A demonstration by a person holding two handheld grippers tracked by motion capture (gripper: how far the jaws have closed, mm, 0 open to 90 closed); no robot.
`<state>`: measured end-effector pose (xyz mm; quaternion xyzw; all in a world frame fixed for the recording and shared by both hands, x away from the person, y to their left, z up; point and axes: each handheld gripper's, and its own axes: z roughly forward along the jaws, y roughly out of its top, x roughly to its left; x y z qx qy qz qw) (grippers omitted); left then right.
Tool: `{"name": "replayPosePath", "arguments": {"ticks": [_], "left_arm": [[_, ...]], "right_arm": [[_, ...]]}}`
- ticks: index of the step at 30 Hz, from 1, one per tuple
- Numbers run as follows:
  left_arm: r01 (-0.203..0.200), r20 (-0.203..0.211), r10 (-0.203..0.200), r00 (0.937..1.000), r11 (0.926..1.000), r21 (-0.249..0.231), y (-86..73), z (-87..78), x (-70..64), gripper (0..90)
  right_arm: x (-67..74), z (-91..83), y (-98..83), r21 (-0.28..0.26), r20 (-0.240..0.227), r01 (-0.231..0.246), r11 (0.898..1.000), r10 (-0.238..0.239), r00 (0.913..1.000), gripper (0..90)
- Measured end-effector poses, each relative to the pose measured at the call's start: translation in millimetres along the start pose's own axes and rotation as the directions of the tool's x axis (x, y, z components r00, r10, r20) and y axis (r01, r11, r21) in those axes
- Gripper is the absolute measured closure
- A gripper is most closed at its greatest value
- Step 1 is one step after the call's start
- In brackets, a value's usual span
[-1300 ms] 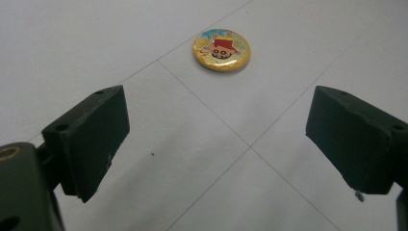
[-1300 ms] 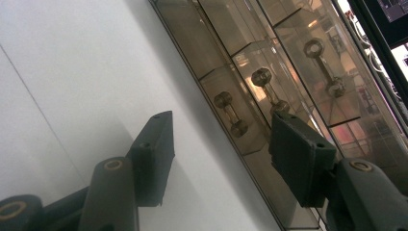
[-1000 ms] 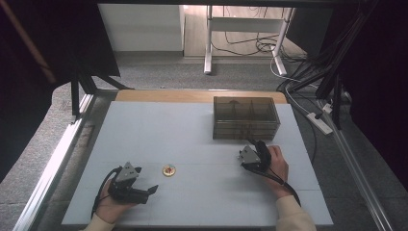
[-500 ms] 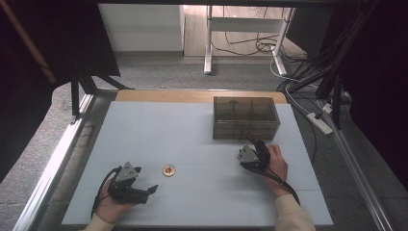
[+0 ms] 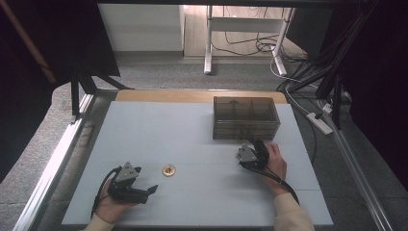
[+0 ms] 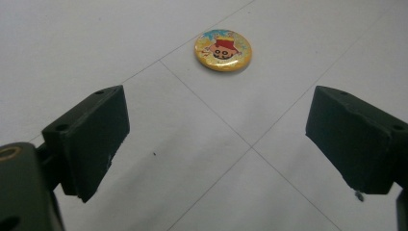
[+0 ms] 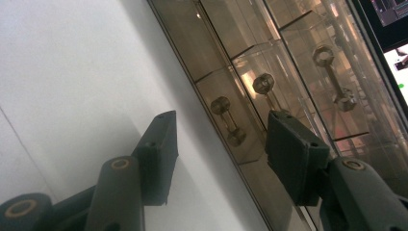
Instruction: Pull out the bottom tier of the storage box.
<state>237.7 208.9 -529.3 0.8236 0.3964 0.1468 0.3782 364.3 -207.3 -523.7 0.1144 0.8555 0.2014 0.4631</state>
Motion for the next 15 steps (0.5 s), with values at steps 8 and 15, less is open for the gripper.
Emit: {"name": "replayPosePath", "arguments": {"ticks": [8, 15], "left_arm": [[0.0, -0.002, 0.0, 1.0, 1.0, 0.0, 0.0, -0.1, 0.1, 8.1], [-0.001, -0.003, 0.001, 1.0, 1.0, 0.0, 0.0, -0.4, 0.3, 8.1]], "right_arm": [[1.2, 3.9, 0.7, 0.005, 0.008, 0.002, 1.0, -0.002, 1.0, 47.9], [0.5, 7.6, -1.5, 0.031, 0.015, 0.028, 0.999, -0.029, 0.9995, 49.9]]}}
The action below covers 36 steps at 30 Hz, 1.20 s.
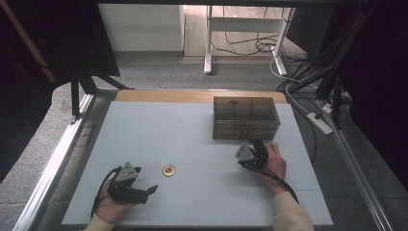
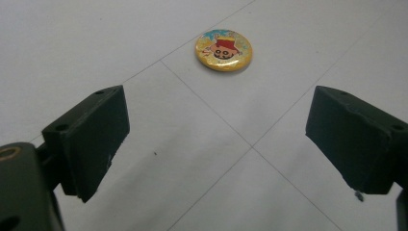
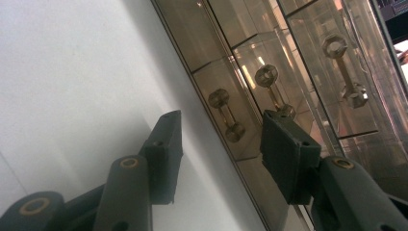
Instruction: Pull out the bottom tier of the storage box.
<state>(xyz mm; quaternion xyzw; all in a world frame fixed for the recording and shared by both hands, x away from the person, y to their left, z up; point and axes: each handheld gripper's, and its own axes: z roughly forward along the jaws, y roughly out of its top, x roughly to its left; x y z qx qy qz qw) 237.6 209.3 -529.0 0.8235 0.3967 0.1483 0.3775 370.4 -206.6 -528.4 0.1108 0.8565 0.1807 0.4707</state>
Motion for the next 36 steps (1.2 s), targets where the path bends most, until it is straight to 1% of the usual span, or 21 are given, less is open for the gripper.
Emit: {"name": "replayPosePath", "arguments": {"ticks": [6, 7, 8, 11, 18, 20, 21, 22, 23, 24, 27, 31, 33, 36], "left_arm": [[0.0, -0.001, 0.0, 1.0, 1.0, 0.0, 0.0, -0.1, 0.1, 8.1], [0.002, -0.001, -0.002, 1.0, 1.0, -0.001, 0.0, -0.4, 0.2, 8.1], [0.003, -0.001, -0.003, 1.0, 1.0, -0.002, -0.1, -0.5, 0.4, 8.1], [0.002, -0.001, -0.002, 1.0, 1.0, 0.0, -0.1, -0.4, 0.6, 8.1], [0.002, -0.002, -0.002, 1.0, 1.0, 0.0, -0.2, -0.5, 0.6, 8.1], [0.003, -0.002, -0.003, 1.0, 1.0, -0.001, -0.2, -0.3, 0.5, 8.1], [0.002, -0.002, -0.002, 1.0, 1.0, 0.0, -0.2, -0.3, 0.5, 8.1], [0.002, -0.002, -0.002, 1.0, 1.0, 0.0, -0.2, -0.2, 0.5, 8.1], [0.002, -0.002, -0.002, 1.0, 1.0, 0.0, -0.2, -0.2, 0.5, 8.1], [0.002, -0.003, -0.002, 1.0, 1.0, 0.0, -0.2, -0.1, 0.5, 8.2], [0.002, -0.003, -0.002, 1.0, 1.0, 0.0, -0.2, -0.2, 0.5, 8.1], [0.003, -0.003, -0.003, 1.0, 1.0, 0.0, -0.2, -0.2, 0.5, 8.1], [0.003, -0.003, -0.003, 1.0, 1.0, 0.001, -0.3, -0.1, 0.5, 8.1], [0.003, -0.003, -0.003, 1.0, 1.0, 0.001, -0.3, 0.0, 0.5, 8.1]], "right_arm": [[1.2, 2.8, -0.5, 0.012, -0.001, 0.016, 1.0, -0.016, 0.9999, 51.4], [1.3, 3.5, -0.8, 0.011, 0.007, 0.021, 1.0, -0.022, 0.9997, 51.4], [1.7, 3.9, -1.1, 0.019, 0.0, 0.019, 1.0, -0.019, 0.9998, 51.4], [1.6, 4.7, -2.0, 0.027, 0.005, 0.023, 0.999, -0.023, 0.9997, 51.5], [1.7, 6.5, -2.8, 0.029, 0.006, 0.018, 0.999, -0.018, 0.9998, 51.9], [1.4, 8.0, -3.0, 0.029, -0.001, 0.028, 0.999, -0.028, 0.9996, 51.9], [2.1, 8.7, -3.1, 0.029, 0.002, 0.025, 0.999, -0.025, 0.9997, 51.9], [1.9, 9.0, -3.1, 0.031, 0.007, 0.032, 0.999, -0.032, 0.9995, 51.9], [1.6, 9.1, -2.9, 0.036, 0.0, 0.032, 0.999, -0.032, 0.9995, 52.0], [1.5, 9.7, -3.1, 0.033, 0.008, 0.034, 0.999, -0.034, 0.9994, 52.0], [0.9, 10.4, -2.7, 0.036, 0.011, 0.034, 0.999, -0.034, 0.9994, 52.4], [1.3, 12.6, -2.9, 0.037, 0.008, 0.044, 0.998, -0.044, 0.999, 52.8], [1.4, 13.1, -2.7, 0.036, 0.009, 0.039, 0.999, -0.039, 0.9992, 52.9], [0.9, 13.7, -2.8, 0.041, 0.012, 0.044, 0.998, -0.045, 0.9989, 53.2]]}}
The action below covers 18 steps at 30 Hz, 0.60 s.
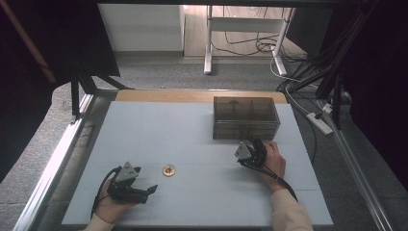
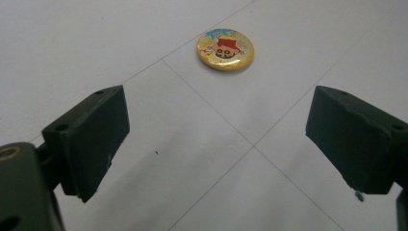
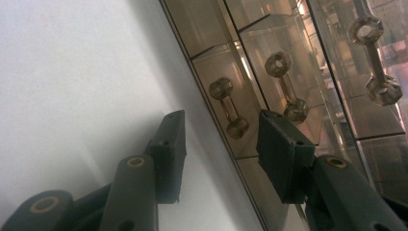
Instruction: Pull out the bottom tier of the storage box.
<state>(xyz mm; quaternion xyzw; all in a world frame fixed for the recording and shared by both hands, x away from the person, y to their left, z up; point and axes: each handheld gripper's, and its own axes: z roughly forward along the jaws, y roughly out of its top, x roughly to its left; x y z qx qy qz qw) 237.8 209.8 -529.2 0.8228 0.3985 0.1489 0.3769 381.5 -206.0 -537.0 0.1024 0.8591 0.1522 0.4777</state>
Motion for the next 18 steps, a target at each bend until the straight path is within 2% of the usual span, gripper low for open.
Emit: {"name": "replayPosePath", "arguments": {"ticks": [18], "left_arm": [[0.002, -0.003, -0.002, 1.0, 1.0, -0.001, -0.1, -0.5, 0.3, 8.1]], "right_arm": [[0.0, 5.2, 1.2, 0.01, 0.022, 0.011, 1.0, -0.012, 0.9997, 57.1]]}}
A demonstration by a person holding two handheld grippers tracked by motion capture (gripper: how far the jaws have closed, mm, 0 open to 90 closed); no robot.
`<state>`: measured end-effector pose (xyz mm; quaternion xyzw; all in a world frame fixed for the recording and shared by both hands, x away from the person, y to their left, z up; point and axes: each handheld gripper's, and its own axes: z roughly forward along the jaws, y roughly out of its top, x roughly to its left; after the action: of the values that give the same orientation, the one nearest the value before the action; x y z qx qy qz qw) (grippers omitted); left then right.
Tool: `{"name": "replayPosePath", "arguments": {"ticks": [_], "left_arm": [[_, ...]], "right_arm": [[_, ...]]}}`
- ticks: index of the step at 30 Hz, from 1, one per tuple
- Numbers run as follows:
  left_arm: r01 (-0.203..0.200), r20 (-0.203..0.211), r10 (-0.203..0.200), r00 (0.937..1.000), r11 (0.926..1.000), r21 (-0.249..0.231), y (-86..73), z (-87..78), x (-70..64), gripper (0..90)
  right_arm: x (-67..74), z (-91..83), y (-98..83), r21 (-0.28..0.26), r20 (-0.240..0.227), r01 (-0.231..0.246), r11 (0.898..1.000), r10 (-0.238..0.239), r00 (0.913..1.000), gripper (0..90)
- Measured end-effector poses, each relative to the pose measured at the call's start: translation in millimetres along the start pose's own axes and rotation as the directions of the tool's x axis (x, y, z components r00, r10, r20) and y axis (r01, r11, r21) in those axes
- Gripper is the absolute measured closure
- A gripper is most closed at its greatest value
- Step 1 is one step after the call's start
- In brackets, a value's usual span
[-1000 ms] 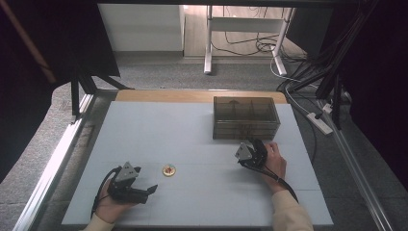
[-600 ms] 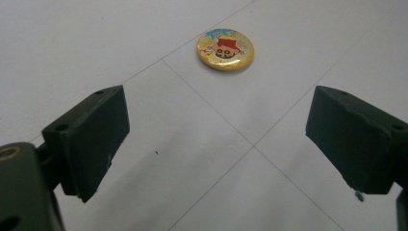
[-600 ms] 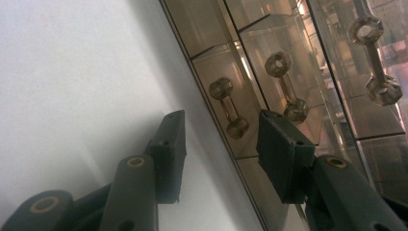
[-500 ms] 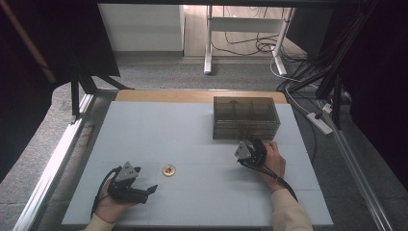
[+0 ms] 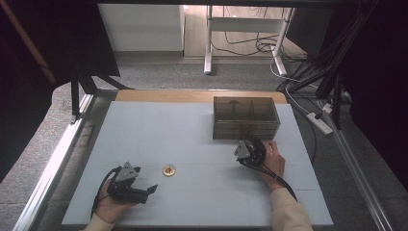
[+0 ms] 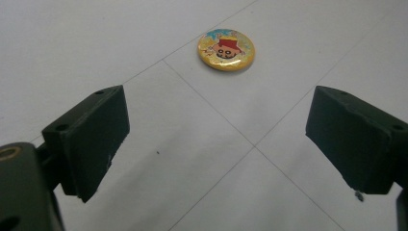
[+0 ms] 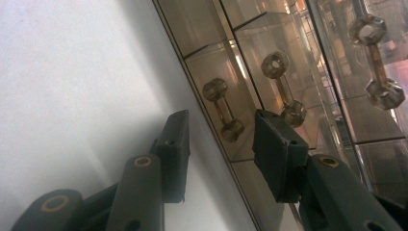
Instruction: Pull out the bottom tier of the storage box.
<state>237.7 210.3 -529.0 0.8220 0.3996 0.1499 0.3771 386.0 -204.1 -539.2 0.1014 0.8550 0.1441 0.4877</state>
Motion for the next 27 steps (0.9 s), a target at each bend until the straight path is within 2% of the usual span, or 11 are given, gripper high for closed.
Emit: {"name": "replayPosePath", "arguments": {"ticks": [27], "left_arm": [[-0.001, -0.005, 0.001, 1.0, 1.0, -0.001, 0.3, -1.3, 0.0, 8.2]], "right_arm": [[0.7, 7.3, 2.5, 0.02, 0.022, 0.018, 1.0, -0.018, 0.9996, 60.7]]}}
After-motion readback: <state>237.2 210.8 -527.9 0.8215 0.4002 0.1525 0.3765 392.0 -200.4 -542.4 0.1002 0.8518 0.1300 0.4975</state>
